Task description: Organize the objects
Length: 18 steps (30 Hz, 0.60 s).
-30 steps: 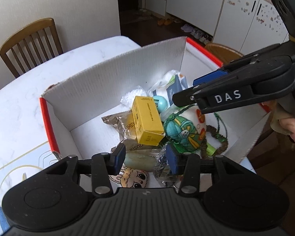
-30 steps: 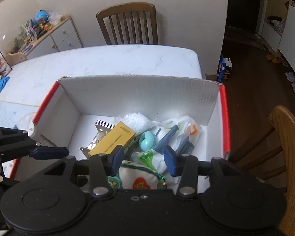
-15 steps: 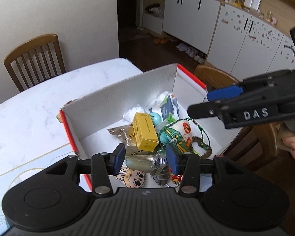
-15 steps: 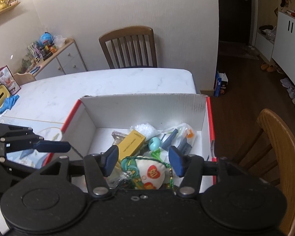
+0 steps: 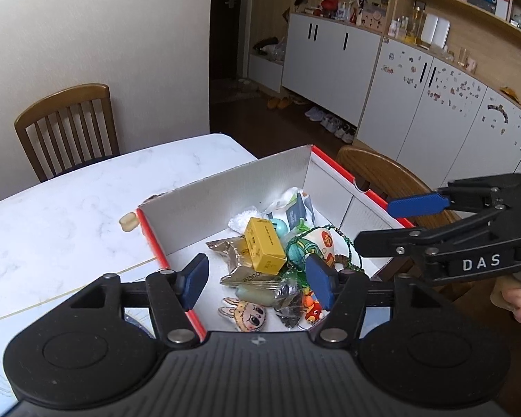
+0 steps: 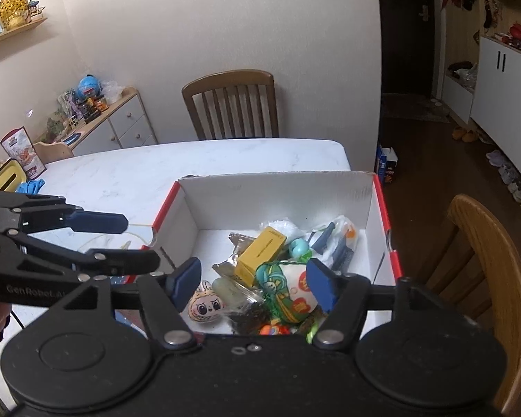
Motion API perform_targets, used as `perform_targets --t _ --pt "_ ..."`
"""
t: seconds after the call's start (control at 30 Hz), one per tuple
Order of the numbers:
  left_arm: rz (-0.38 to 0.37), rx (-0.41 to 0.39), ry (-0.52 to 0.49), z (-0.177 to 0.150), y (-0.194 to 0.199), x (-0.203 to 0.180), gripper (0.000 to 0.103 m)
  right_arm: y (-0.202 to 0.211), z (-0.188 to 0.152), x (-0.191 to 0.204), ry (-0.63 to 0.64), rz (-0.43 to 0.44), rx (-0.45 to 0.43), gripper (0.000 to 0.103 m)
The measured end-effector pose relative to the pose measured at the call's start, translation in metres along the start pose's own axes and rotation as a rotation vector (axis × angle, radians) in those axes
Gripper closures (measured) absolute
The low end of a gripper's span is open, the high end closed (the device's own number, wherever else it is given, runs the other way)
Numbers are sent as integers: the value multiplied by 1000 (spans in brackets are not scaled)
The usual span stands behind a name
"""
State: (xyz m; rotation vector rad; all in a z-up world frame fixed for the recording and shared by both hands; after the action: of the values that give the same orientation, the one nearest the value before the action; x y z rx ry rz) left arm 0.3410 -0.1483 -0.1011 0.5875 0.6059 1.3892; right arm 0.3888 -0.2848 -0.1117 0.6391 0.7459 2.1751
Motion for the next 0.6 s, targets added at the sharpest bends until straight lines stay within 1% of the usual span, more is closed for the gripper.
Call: perform_targets --t 0.1,0.17,0.27,0.4,0.47,0.53,0.6 --pt "-9 -7 8 -3 7 5 42 6 -3 5 -18 -6 -12 33" --pt "-12 -11 11 -6 12 8 37 10 -6 9 -25 -12 -21 31" --pt "-15 -18 22 -10 18 15 33 16 -10 16 -24 -24 -38 28" --pt "-16 -25 33 -16 26 23 32 22 -13 24 -25 -45 -68 20" --pt "-19 -30 36 -18 29 26 25 27 -14 28 -35 -49 -83 18" --pt "-30 -40 44 -20 33 29 22 31 -14 32 -37 -59 -101 13" --pt "-47 -45 55 -22 37 30 20 36 -14 36 -40 -64 -118 11"
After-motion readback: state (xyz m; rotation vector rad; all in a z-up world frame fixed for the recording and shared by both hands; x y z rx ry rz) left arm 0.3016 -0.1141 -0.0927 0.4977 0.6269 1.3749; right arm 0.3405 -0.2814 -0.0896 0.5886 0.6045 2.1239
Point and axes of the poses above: each gripper's, at about its wrist camera, not at the fingertips, and y roughly against the way its jaws point, x to its left, z to its top, the point moved 10 cm from there along -y, roughly the way its jaws point, and after that the axes turned 2 degrees about -y, right-handed, at the moved point
